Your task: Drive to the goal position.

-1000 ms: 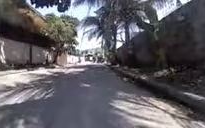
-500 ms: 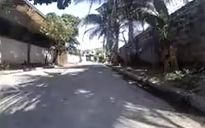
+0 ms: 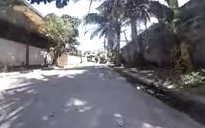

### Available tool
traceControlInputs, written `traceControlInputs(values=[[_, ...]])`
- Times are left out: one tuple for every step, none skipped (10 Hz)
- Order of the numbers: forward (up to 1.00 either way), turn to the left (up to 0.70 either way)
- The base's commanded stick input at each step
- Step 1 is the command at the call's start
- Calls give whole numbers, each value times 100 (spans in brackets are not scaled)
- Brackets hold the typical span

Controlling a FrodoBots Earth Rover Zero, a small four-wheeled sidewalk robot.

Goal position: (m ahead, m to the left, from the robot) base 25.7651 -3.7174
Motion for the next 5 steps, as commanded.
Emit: traceControlInputs(values=[[100, 0], [100, 0], [100, 0], [100, 0], [100, 0]])
